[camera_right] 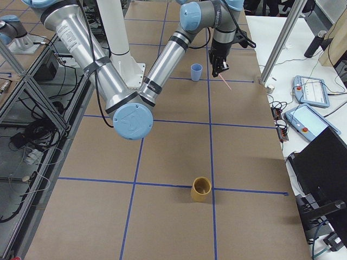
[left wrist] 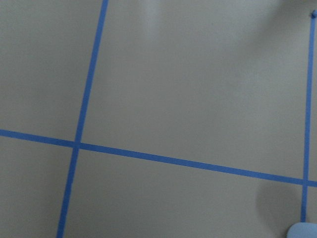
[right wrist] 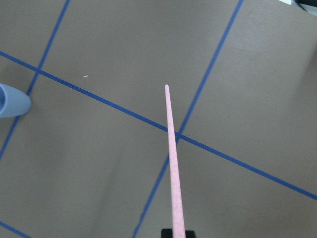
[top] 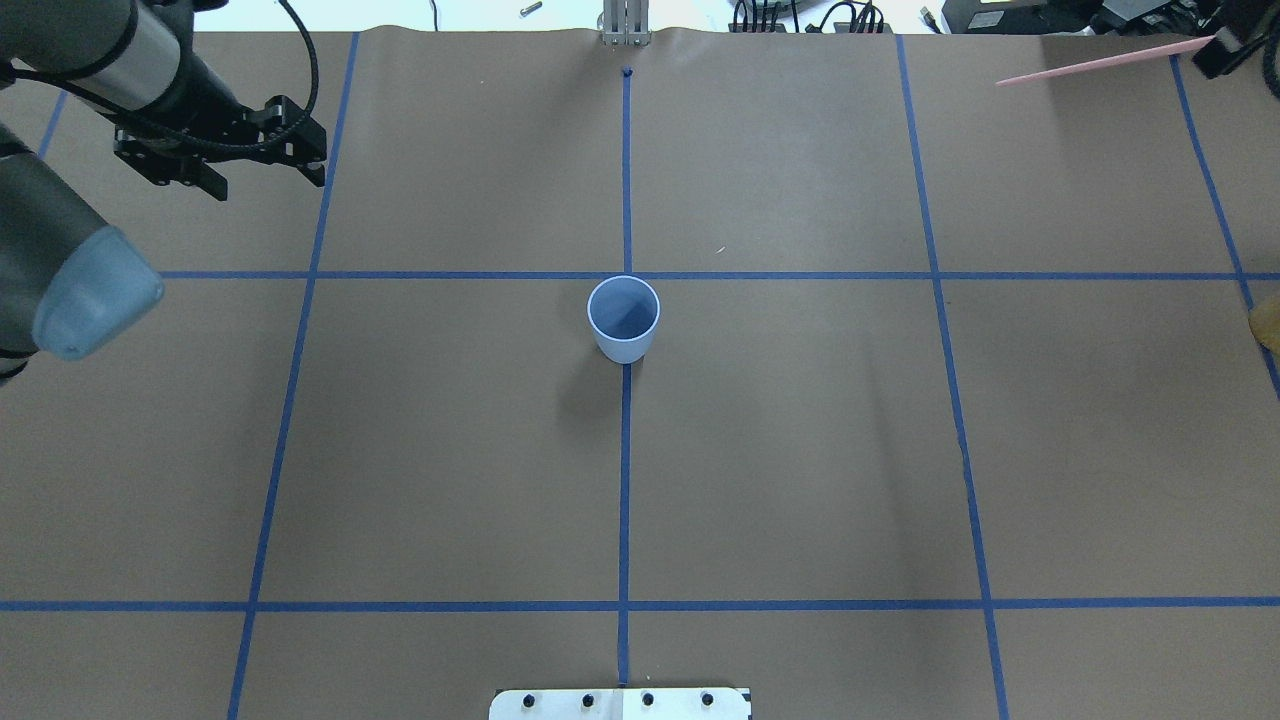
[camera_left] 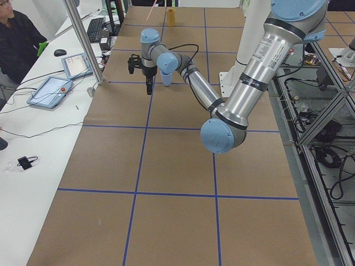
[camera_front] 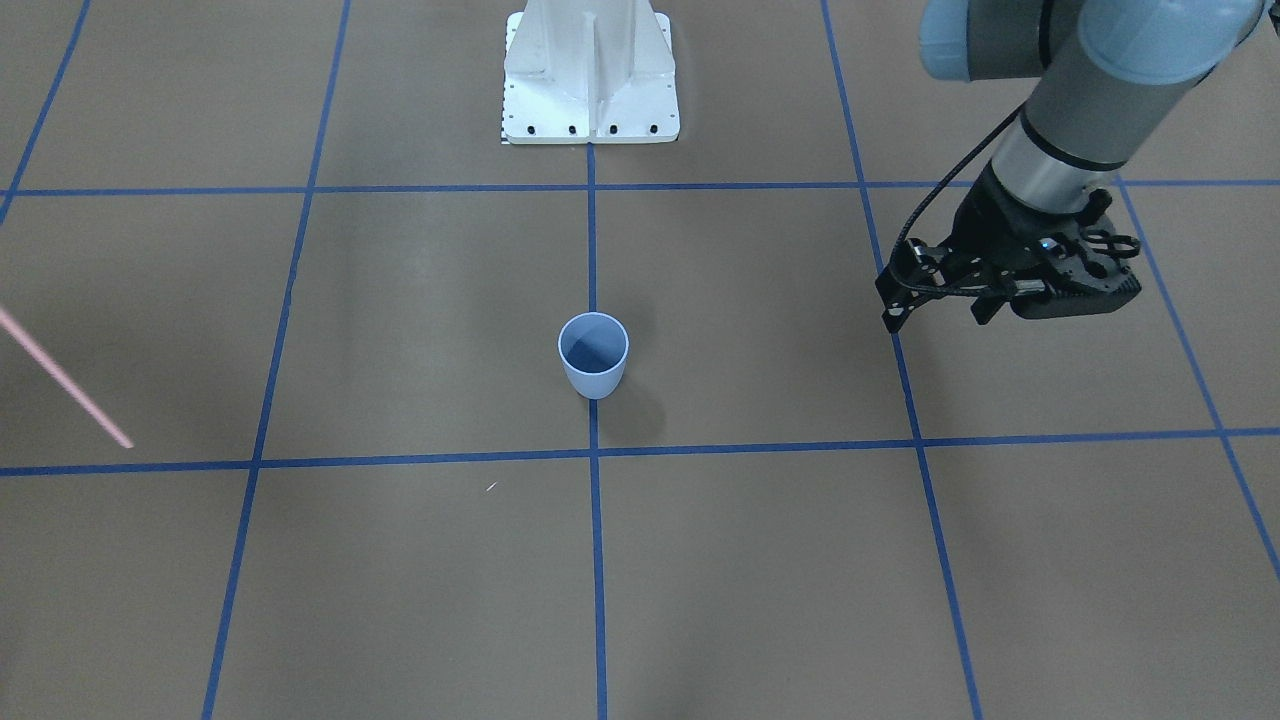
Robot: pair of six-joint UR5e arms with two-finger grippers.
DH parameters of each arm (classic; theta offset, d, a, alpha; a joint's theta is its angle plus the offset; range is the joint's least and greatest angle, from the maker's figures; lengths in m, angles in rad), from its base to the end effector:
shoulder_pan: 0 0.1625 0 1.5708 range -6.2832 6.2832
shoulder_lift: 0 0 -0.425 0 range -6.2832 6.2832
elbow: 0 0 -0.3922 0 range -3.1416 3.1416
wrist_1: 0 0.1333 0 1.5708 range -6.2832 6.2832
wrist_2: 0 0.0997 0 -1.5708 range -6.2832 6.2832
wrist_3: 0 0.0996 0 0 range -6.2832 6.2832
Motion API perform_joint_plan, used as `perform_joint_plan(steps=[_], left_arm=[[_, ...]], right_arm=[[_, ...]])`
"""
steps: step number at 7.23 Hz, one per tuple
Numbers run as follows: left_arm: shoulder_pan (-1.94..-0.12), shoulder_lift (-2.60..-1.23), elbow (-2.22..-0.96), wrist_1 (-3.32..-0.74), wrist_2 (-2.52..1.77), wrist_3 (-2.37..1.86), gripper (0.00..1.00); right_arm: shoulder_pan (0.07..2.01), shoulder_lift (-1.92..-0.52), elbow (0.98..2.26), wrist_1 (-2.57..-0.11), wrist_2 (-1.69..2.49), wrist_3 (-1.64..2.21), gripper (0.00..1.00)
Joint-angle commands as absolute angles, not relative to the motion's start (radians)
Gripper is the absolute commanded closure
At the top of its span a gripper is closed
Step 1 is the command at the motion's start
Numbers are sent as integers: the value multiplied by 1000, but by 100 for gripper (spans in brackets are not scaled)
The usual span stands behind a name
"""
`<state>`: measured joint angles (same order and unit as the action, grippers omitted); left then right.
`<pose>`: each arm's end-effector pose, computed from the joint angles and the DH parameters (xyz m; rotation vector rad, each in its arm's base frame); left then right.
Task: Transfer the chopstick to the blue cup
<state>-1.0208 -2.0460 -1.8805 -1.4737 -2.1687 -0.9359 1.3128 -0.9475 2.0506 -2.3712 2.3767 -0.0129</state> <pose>0.2484 -0.5529 0.2635 0.1029 0.8730 -0.1552 -0.0785 -0.5384 0.1936 0.1873 -0.8333 -0.3763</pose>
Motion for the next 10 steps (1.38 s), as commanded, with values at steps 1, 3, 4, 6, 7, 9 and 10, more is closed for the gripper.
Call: perform_joint_plan(steps=[1, 3, 4, 6, 7, 9, 10], left_arm=[[-1086, -1996, -1868, -1474, -2203, -806, 2], [-1118, -1979, -1838, -1480, -2203, -730, 2], [-1124, -1979, -1821, -1485, -2203, -721, 2], [-1126, -1977, -1815, -1485, -2203, -719, 2], [-1126, -1970, -1806, -1488, -2203, -719, 2], [-1135, -1968, -1778, -1489, -2203, -677, 2], [-1138, -1968, -1769, -1489, -2203, -676, 2]], right_arm=[[1122, -864, 2135, -2370, 2373, 267, 100], [915, -764, 2132, -2368, 2271, 485, 100], [834, -740, 2123, -2368, 2199, 536, 100], [755, -695, 2047, -2368, 2131, 568, 100], [721, -692, 2004, -2309, 2096, 572, 100], [710, -678, 1936, -2154, 2092, 643, 100], [698, -680, 1934, -2154, 2089, 644, 100]])
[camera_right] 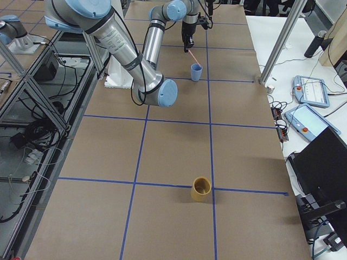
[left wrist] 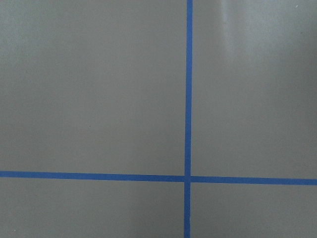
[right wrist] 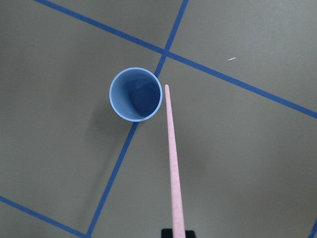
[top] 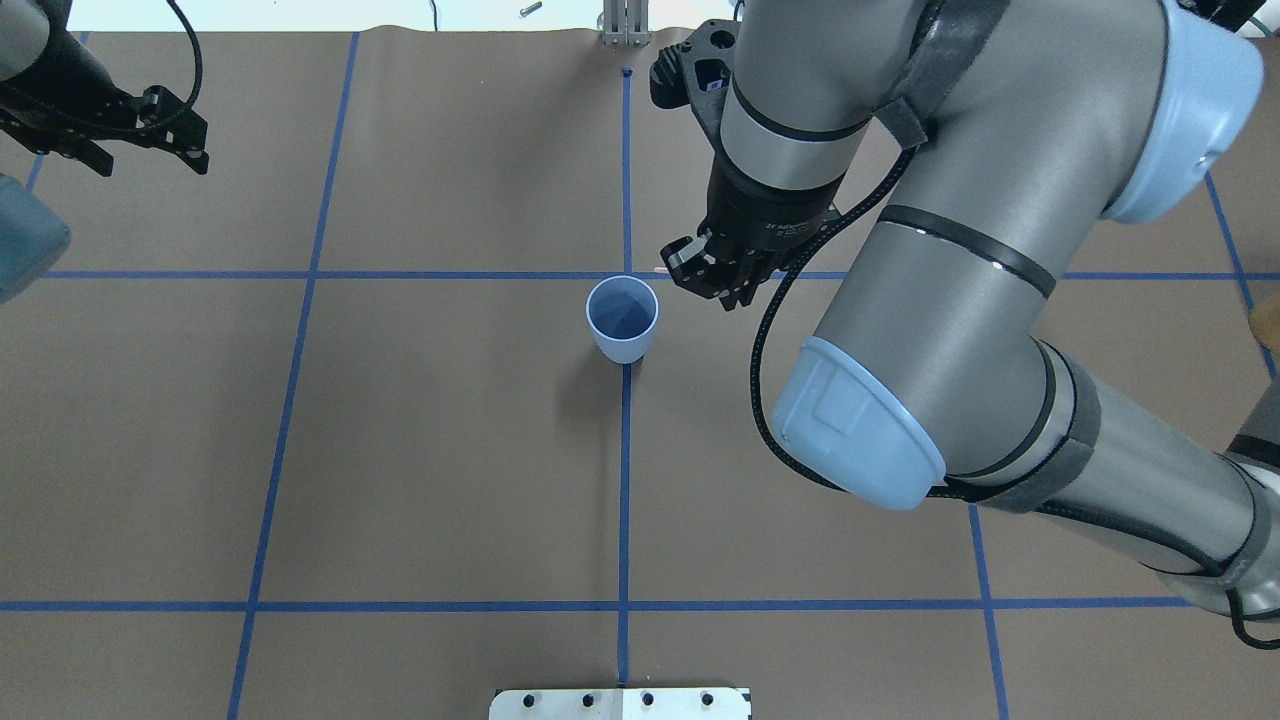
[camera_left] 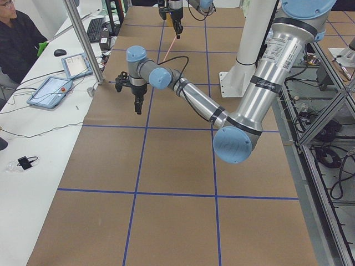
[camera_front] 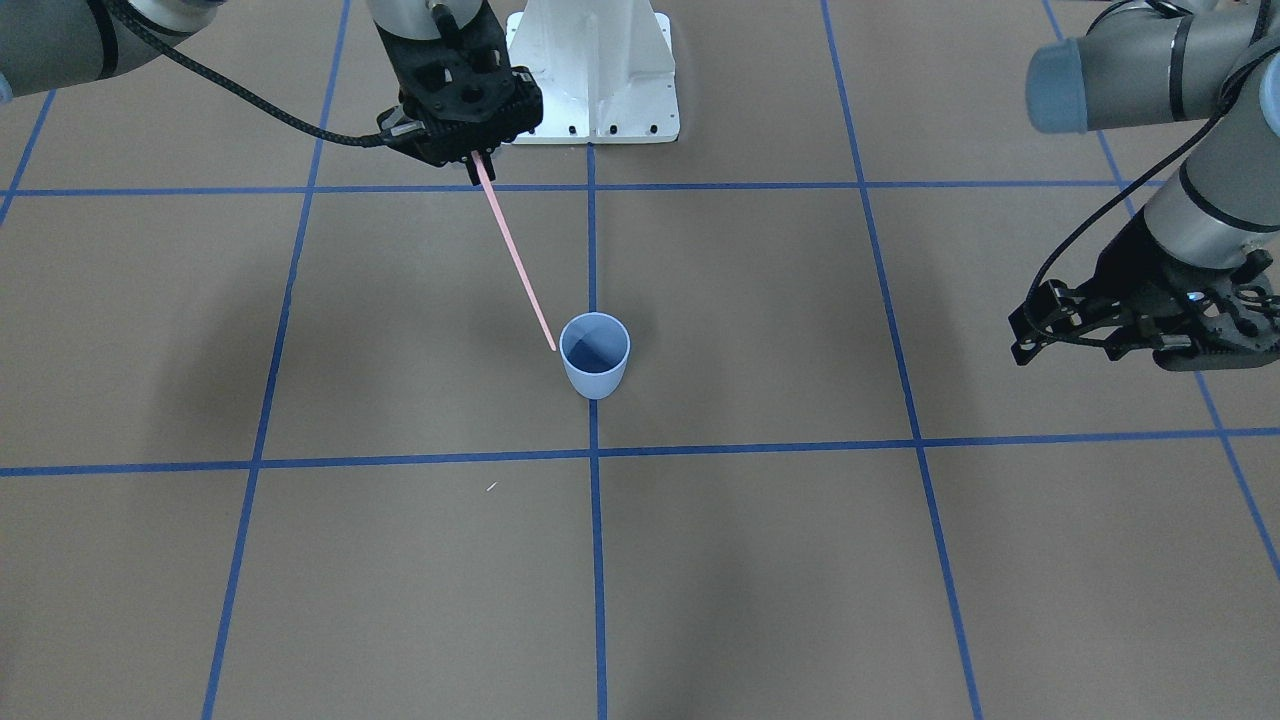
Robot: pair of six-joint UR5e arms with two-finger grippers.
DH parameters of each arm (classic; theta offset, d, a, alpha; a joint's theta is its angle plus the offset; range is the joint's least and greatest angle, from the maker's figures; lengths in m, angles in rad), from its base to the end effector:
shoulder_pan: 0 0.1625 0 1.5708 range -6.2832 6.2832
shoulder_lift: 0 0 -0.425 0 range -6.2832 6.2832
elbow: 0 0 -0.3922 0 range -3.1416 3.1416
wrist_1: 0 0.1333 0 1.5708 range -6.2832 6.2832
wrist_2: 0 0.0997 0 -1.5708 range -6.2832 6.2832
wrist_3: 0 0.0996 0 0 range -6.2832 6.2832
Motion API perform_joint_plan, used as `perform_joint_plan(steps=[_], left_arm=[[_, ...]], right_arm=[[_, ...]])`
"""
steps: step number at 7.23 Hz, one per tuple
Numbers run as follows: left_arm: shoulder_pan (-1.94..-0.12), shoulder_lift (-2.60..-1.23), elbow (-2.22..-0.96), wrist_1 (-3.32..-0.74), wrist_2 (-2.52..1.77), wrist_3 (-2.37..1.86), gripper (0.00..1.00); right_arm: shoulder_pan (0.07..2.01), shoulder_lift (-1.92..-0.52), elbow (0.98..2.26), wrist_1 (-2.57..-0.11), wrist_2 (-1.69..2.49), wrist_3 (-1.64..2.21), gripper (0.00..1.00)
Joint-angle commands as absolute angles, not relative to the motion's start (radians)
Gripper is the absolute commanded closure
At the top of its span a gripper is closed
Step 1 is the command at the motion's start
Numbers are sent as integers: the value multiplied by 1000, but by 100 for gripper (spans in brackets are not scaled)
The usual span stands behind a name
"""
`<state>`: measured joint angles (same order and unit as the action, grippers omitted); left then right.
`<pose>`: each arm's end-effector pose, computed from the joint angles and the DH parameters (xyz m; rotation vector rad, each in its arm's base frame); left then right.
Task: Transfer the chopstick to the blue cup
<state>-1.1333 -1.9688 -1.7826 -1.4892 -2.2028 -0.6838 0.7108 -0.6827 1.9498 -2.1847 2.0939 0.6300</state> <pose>0.1922 -0.5867 0.3488 0.1040 0.7931 -0.0662 -0.3840 -0.4408 0.0643 0.1279 -0.8076 -0.3879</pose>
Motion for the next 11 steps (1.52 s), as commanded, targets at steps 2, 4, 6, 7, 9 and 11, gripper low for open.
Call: perform_joint_plan(steps=[2, 4, 6, 7, 9, 11], left_arm=[[-1141, -1968, -1766, -1491, -2203, -675, 2], [-1141, -1968, -1756, -1491, -2203, -675, 2], [-1144, -1968, -1753, -1489, -2203, -661, 2], [-1144, -1967, -1749, -1491, -2203, -660, 2], [-1146, -1962, -1749, -1491, -2203, -660, 2], [-1146, -1962, -1749, -1491, -2203, -660, 2]], right_arm=[[655, -680, 1928, -2154, 2051, 644, 100], [632, -680, 1919, -2154, 2049, 650, 100], [609, -672, 1879, -2151, 2040, 650, 100], [603, -669, 1861, -2146, 2034, 650, 100], [594, -669, 1815, -2082, 2028, 650, 100], [588, -670, 1802, -2063, 2028, 650, 100]])
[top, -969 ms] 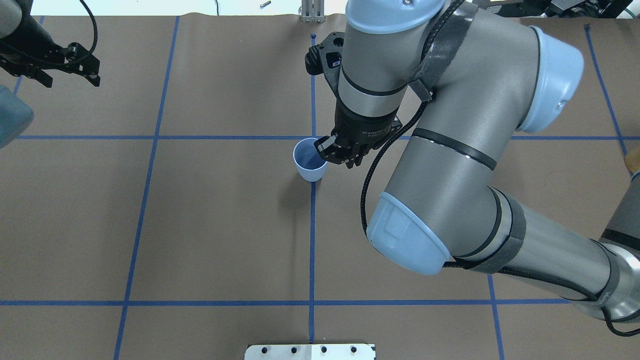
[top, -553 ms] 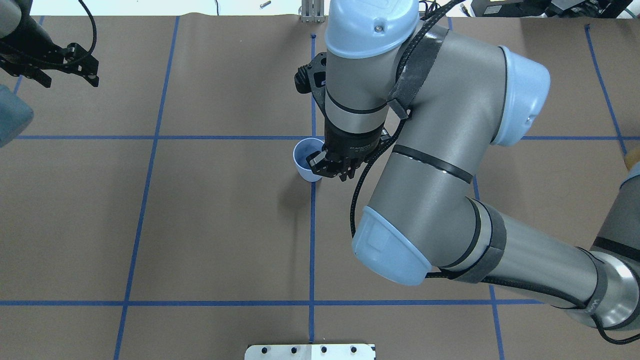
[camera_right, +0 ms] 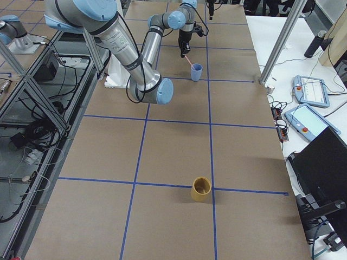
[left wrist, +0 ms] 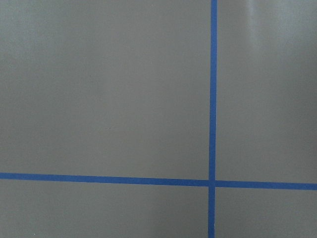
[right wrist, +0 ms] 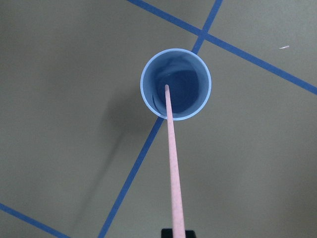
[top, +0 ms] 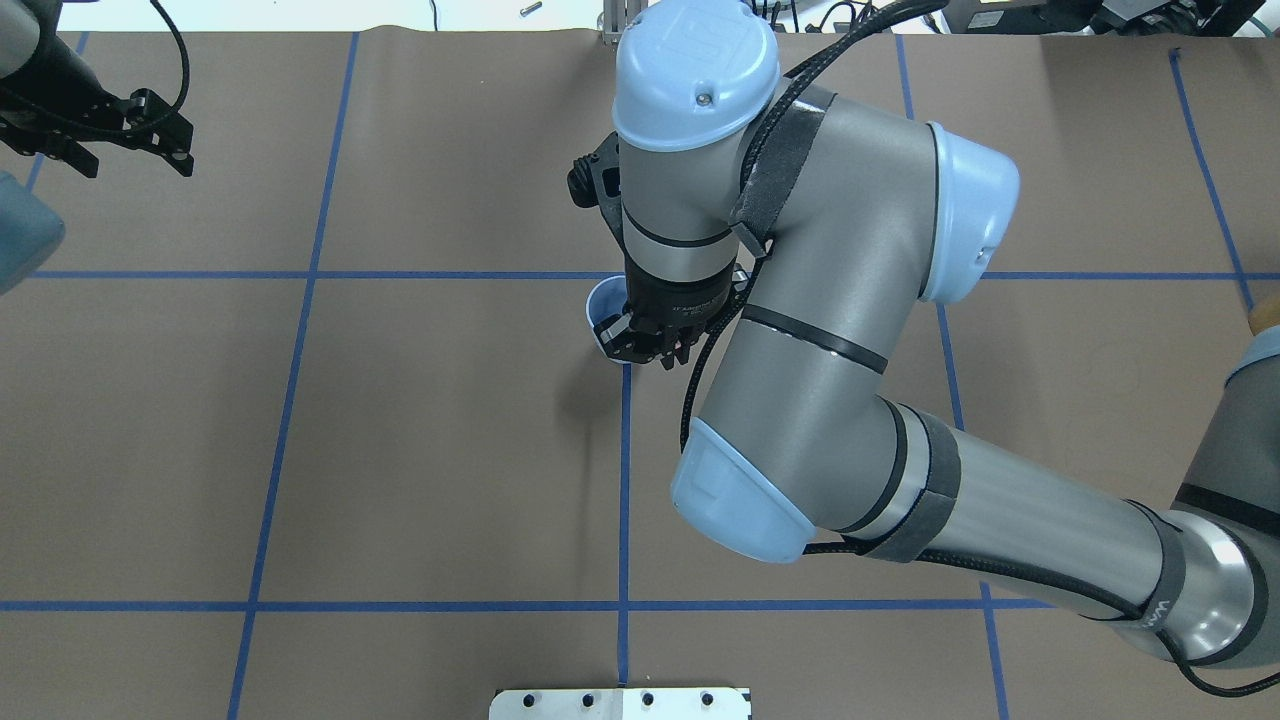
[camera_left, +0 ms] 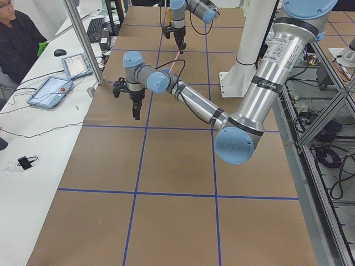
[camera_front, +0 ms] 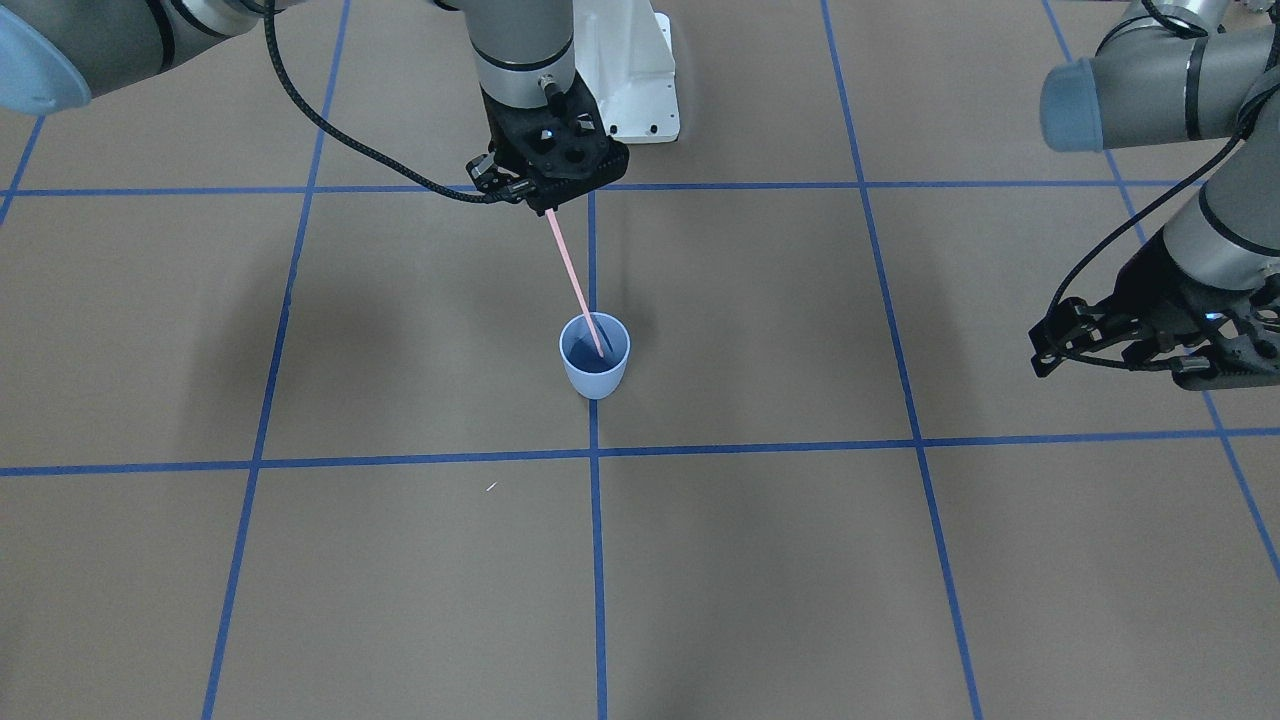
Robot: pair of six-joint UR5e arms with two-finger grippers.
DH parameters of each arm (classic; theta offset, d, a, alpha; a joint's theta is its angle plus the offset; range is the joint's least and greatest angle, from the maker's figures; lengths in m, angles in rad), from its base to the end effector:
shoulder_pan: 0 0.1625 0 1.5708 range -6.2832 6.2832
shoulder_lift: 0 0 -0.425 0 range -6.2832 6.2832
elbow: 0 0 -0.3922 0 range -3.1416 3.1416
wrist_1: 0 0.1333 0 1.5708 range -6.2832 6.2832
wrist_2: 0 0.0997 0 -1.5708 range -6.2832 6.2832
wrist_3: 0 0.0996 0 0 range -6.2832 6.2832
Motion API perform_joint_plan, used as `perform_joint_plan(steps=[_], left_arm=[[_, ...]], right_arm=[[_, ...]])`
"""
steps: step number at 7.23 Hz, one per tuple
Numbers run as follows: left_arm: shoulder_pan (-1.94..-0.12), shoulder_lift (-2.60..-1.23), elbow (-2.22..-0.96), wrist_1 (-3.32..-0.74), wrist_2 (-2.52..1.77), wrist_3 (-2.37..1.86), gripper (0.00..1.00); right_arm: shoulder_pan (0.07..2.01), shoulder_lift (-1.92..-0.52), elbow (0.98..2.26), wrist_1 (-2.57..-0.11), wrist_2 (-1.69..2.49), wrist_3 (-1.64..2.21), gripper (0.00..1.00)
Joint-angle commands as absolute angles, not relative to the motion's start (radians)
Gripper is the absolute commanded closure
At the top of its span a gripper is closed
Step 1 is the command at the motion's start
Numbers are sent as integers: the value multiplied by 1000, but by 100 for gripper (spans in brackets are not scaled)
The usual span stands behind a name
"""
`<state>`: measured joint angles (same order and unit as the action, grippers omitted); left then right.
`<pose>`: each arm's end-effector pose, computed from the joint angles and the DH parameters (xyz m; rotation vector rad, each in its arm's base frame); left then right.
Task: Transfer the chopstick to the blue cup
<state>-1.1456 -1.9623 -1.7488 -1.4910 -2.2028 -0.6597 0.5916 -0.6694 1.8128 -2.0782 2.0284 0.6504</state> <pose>0.1872 -0.5939 0.3679 0.0855 0.7739 -0.0678 -0.4724 -0.4250 0.0820 0.1079 -0.7641 -0.4579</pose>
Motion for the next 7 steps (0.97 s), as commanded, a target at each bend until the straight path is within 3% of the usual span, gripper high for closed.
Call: perform_joint_plan(steps=[1, 2, 7], left_arm=[[-1146, -1962, -1749, -1491, -2203, -660, 2], [-1146, -1962, -1749, -1491, -2203, -660, 2], [-1160, -1962, -1749, -1490, -2203, -654, 2]], right_arm=[[588, -670, 1787, -2034, 2028, 650, 82], [588, -672, 1784, -2019, 2026, 650, 2], [710, -689, 1825, -2026, 2060, 652, 0]])
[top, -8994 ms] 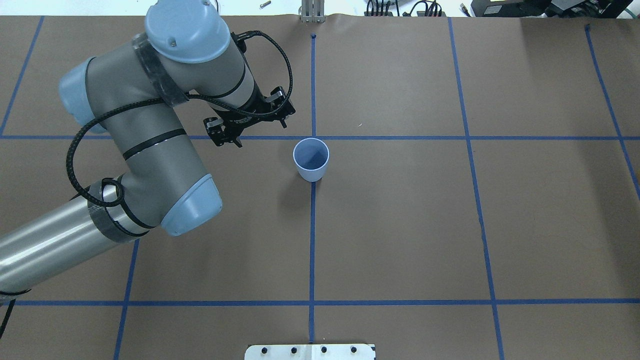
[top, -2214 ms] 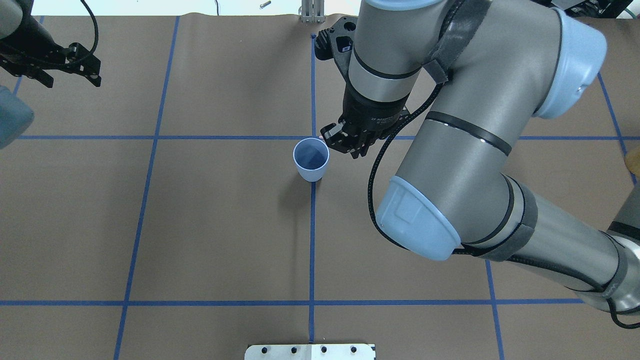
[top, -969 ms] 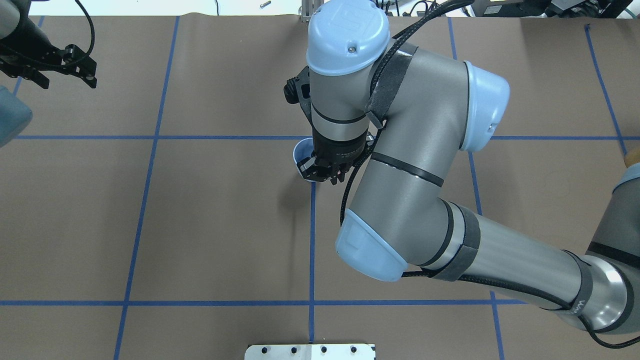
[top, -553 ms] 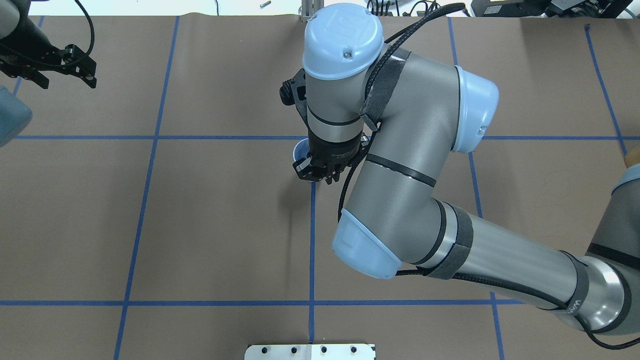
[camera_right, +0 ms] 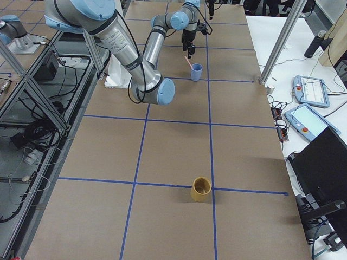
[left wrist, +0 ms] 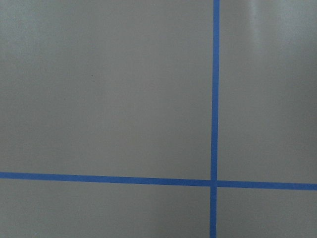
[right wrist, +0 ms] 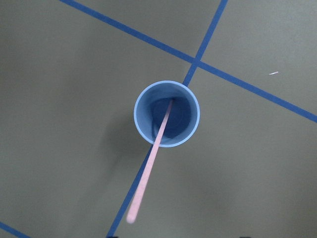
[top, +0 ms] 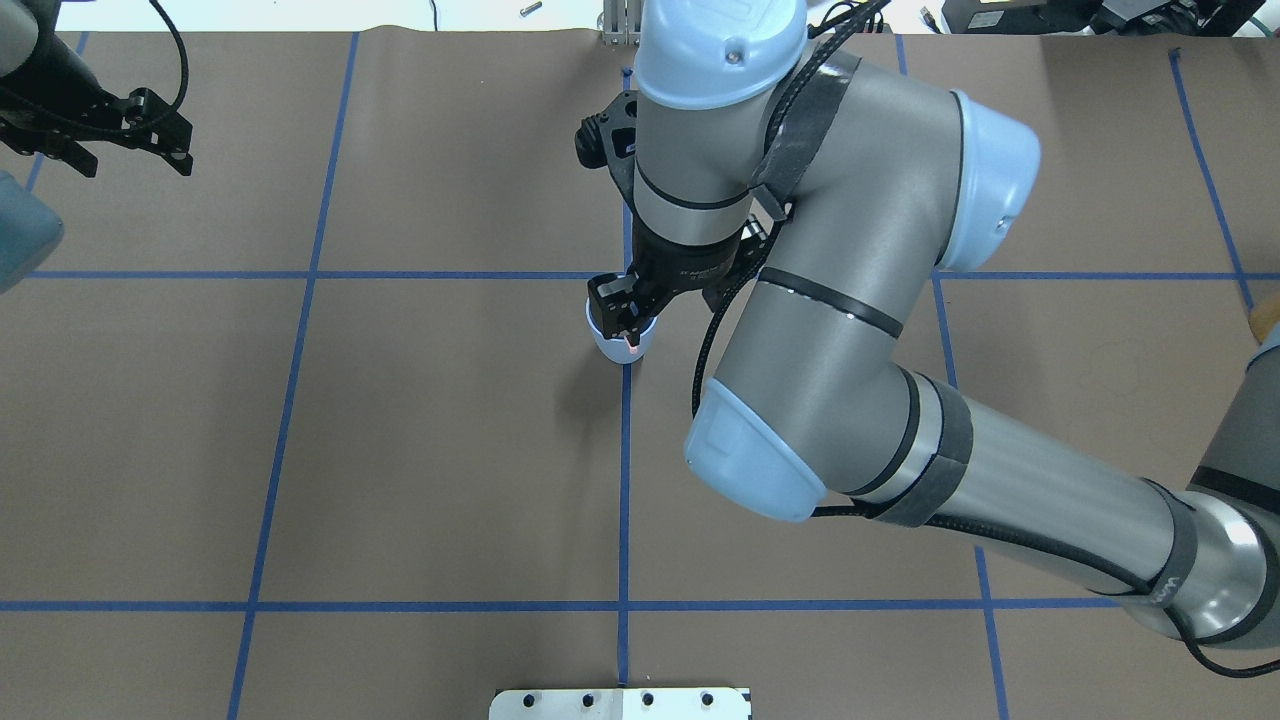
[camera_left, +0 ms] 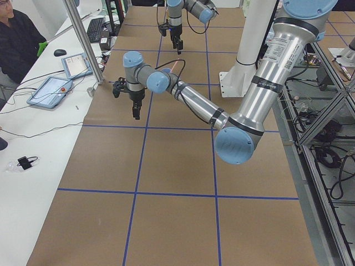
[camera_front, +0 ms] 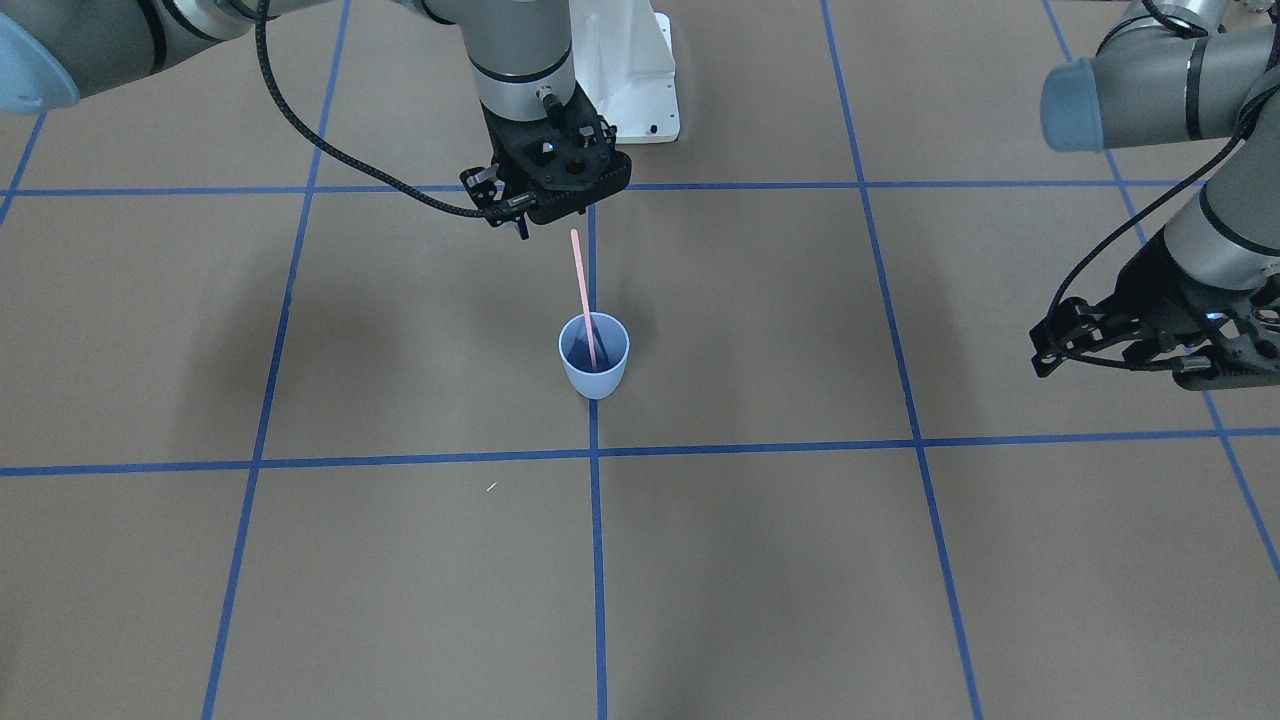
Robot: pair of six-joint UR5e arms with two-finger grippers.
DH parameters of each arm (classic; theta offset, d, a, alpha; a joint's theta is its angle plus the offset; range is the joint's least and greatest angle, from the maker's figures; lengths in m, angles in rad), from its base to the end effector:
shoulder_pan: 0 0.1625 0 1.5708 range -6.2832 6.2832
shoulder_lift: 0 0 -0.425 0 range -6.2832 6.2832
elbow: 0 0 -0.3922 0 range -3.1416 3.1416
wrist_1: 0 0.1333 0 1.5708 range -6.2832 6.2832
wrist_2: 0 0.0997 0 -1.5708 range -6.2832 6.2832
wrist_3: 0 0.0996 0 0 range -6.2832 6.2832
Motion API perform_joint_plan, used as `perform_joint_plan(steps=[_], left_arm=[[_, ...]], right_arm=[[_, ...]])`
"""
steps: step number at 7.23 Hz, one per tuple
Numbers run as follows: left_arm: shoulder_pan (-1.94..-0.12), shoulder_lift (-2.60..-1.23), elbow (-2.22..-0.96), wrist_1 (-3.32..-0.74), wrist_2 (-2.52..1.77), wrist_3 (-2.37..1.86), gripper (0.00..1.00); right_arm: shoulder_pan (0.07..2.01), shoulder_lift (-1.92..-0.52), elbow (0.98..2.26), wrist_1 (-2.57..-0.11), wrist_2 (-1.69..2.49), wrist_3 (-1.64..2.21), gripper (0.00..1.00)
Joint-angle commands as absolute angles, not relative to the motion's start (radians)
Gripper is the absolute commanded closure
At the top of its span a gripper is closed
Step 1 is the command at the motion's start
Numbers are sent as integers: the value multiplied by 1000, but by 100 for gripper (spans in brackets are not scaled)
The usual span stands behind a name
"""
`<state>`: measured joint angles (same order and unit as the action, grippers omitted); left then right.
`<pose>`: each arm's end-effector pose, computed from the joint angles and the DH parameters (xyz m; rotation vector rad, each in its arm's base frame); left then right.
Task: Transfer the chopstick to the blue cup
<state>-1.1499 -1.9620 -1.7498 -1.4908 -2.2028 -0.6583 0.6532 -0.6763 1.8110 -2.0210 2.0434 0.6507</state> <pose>0.1845 -0.5945 0.3676 0.0882 0.7739 -0.0704 -0.4472 -0.4530 0.0787 0.1559 -0.8007 -0.4137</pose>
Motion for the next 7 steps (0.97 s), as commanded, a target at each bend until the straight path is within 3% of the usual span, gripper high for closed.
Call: perform_joint_plan(steps=[1, 3, 5, 6, 7], left_arm=[[-1167, -1962, -1750, -1489, -2203, -649, 2], [-1181, -1950, -1759, -1489, -2203, -661, 2], [-1193, -1947, -1767, -1486, -2198, -646, 2], [-1198, -1875, -1810, -1500, -2192, -588, 2], [-1245, -1800, -1816, -1555, -2195, -389, 2]], right_arm=[[795, -740, 1836, -2022, 2124, 650, 0], [911, -894, 1894, -1991, 2123, 632, 0], [957, -1100, 1925, -1724, 2111, 634, 0], [980, -1241, 1916, -1616, 2103, 637, 0], [1079, -1297, 1898, -1606, 2135, 631, 0]])
